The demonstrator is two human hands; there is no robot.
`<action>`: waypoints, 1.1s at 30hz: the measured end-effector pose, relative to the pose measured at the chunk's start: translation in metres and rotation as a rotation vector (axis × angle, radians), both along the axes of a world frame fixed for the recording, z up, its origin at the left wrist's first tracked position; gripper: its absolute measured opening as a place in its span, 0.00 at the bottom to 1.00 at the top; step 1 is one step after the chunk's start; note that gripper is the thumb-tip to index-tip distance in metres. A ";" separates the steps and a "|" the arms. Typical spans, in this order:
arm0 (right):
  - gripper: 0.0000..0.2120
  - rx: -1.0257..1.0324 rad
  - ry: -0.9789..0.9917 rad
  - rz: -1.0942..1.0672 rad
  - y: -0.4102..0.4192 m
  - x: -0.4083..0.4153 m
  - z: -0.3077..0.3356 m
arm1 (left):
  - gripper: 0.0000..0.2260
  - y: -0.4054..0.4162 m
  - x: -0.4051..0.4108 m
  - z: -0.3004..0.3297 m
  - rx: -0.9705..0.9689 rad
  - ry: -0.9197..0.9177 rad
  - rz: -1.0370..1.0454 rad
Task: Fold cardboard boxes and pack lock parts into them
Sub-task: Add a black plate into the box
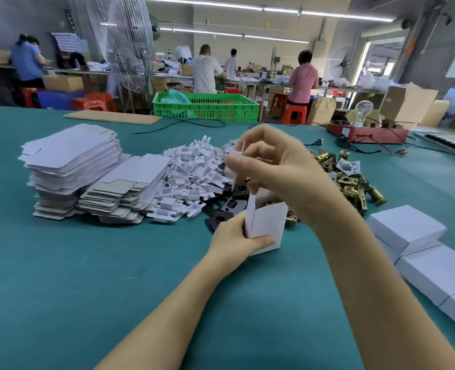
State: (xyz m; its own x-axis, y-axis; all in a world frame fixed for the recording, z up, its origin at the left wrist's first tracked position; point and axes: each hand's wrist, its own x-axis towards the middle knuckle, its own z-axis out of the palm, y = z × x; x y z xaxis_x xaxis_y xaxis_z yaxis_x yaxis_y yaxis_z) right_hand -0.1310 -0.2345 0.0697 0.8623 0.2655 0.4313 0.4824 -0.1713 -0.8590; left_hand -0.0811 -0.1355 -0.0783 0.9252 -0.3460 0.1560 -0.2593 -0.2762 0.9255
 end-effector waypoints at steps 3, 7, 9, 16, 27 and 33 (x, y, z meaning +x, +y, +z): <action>0.15 0.072 -0.002 -0.101 -0.036 -0.007 0.015 | 0.15 0.001 0.002 -0.002 -0.010 -0.002 0.011; 0.14 -0.238 0.020 -0.430 -0.067 0.004 0.004 | 0.14 0.000 0.002 -0.001 -0.014 0.006 0.040; 0.14 -0.411 -0.034 -0.563 -0.073 0.010 -0.003 | 0.14 0.000 0.000 0.001 -0.024 0.016 0.057; 0.15 -0.665 -0.197 -0.535 -0.048 0.018 -0.011 | 0.14 -0.002 -0.001 0.003 -0.030 0.003 0.044; 0.18 -0.898 -0.107 -0.326 -0.042 0.019 -0.012 | 0.15 -0.002 -0.001 0.003 -0.052 0.007 0.027; 0.19 -0.931 -0.040 -0.258 -0.047 0.017 -0.010 | 0.14 -0.002 0.000 0.003 -0.046 -0.005 0.005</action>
